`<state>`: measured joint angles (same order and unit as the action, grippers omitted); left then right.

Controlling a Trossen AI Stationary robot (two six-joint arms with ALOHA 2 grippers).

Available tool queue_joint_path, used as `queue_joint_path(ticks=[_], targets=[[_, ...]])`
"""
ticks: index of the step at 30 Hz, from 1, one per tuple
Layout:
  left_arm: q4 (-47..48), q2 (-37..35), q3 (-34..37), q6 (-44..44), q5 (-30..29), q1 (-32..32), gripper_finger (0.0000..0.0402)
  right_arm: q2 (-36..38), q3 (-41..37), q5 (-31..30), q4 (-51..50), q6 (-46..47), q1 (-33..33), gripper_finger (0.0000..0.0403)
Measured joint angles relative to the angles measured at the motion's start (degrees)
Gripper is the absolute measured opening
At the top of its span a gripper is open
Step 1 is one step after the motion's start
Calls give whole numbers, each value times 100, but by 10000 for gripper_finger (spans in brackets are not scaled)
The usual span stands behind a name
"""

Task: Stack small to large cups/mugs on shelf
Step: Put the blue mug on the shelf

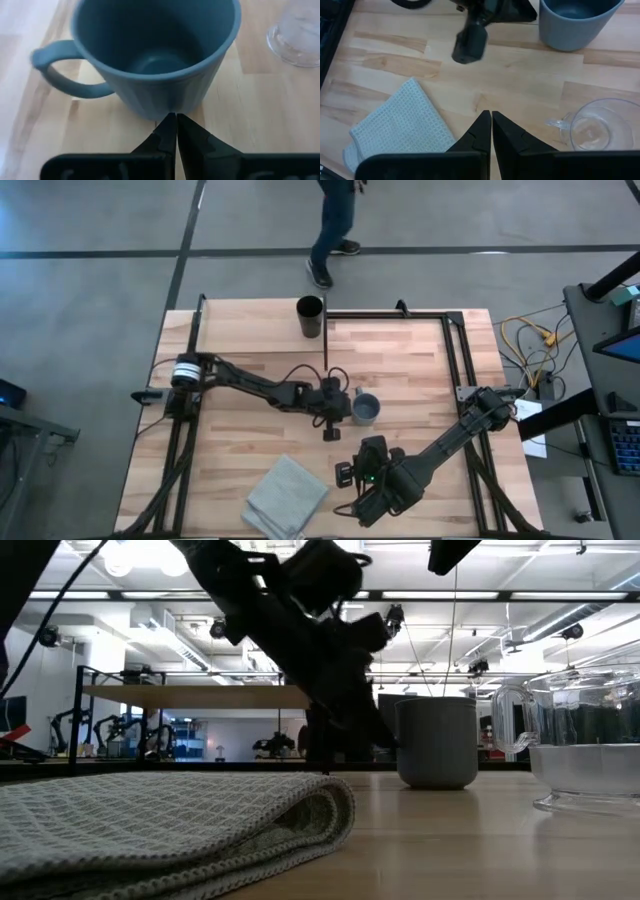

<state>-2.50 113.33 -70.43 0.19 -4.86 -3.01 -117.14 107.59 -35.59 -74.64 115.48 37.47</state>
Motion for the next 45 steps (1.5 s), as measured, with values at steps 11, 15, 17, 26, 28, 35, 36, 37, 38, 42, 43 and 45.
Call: queue_joint_path(ticks=[11,15,17,26,28,35,36,37,38,42,43,45], targets=[[-9,361,-998,15,31,2,0,0,0,3,-33,-69,2,9],[-3,521,-1338,15,124,4,0,0,0,11,-61,-135,2,9],[-5,570,-1427,15,145,4,0,0,0,47,-127,-190,2,9],[472,270,-1428,426,153,3,0,6,0,708,-361,-195,109,9],[515,189,-1411,494,151,4,0,7,0,708,-386,-193,141,9],[502,34,-1406,618,-114,4,0,7,0,708,-405,-148,179,9],[518,19,-1401,699,-187,4,0,7,0,708,-401,-126,180,8],[530,11,-1395,776,-237,3,0,9,0,706,-395,-99,190,8],[544,4,-1395,800,-280,4,0,9,0,708,-394,-79,199,9],[552,-43,-1397,809,-304,11,0,9,0,708,-392,-41,229,8],[552,-45,-1399,807,-304,16,0,9,0,708,-392,-29,237,9],[556,-45,-1396,786,-304,46,0,9,0,708,-387,4,245,8]])
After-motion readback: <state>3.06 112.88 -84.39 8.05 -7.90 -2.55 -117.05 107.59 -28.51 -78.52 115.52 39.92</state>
